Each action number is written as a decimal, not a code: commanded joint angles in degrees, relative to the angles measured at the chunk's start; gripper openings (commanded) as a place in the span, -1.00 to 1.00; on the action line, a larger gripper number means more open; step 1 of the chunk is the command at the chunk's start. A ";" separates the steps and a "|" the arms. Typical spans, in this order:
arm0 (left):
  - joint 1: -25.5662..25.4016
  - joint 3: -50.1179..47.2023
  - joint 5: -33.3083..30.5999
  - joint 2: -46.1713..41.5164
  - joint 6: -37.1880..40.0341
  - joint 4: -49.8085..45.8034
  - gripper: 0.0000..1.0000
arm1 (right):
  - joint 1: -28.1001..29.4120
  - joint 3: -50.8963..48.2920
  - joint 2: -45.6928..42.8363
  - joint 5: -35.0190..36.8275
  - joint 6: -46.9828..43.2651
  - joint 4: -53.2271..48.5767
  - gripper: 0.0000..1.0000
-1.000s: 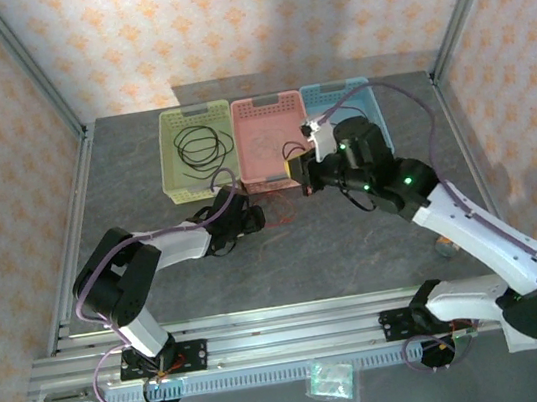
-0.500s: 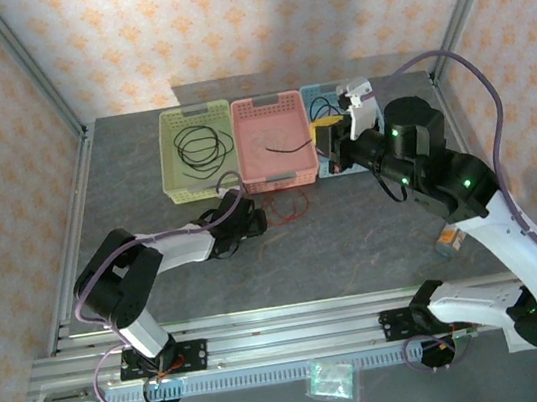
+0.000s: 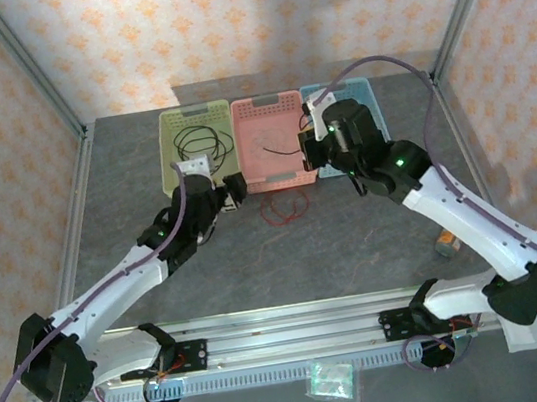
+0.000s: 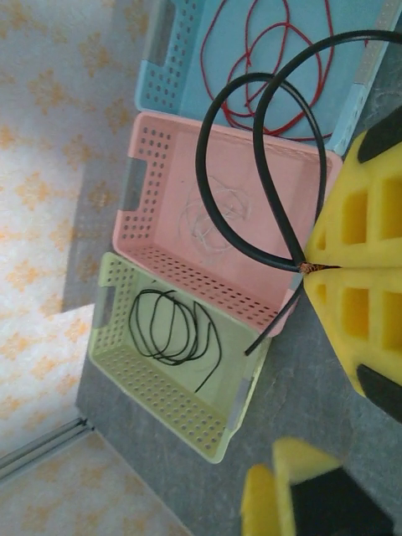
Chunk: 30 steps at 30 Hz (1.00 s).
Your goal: Untangle the cables
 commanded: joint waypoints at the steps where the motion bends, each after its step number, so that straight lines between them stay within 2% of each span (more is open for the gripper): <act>1: 2.47 4.41 3.46 -0.24 5.42 -5.97 0.34 | -0.72 -0.66 0.74 -2.98 -1.43 4.04 -1.00; 3: 4.26 6.62 5.87 -0.66 6.77 -6.65 0.34 | -0.89 -2.22 0.63 -4.06 -0.97 6.92 -1.00; 6: 7.09 9.30 8.26 -1.04 8.30 -7.10 0.35 | -2.24 0.09 2.65 -8.45 0.19 5.17 -1.00; 10: 11.66 11.44 16.65 0.56 9.69 -5.10 0.39 | -2.35 0.22 2.67 -16.74 -3.76 5.79 -1.00; 13: 12.56 15.35 22.40 3.64 13.66 -7.01 0.43 | -2.35 1.19 2.50 -18.27 -7.00 5.37 -1.00; 20: 13.15 18.18 28.24 7.07 18.68 -9.57 0.50 | -2.36 2.25 1.06 -19.19 -10.61 5.74 -1.00; 23: 13.17 17.03 31.84 7.75 15.99 -7.14 0.60 | -2.35 1.41 0.56 -17.38 -8.25 8.69 -1.00; 26: 13.17 13.65 35.56 6.69 9.16 0.45 0.98 | -2.33 0.99 0.96 -18.19 -5.96 10.85 -1.00; 30: 13.17 8.31 39.52 5.70 0.59 12.11 0.99 | -2.32 0.73 1.74 -20.78 -3.82 13.15 -1.00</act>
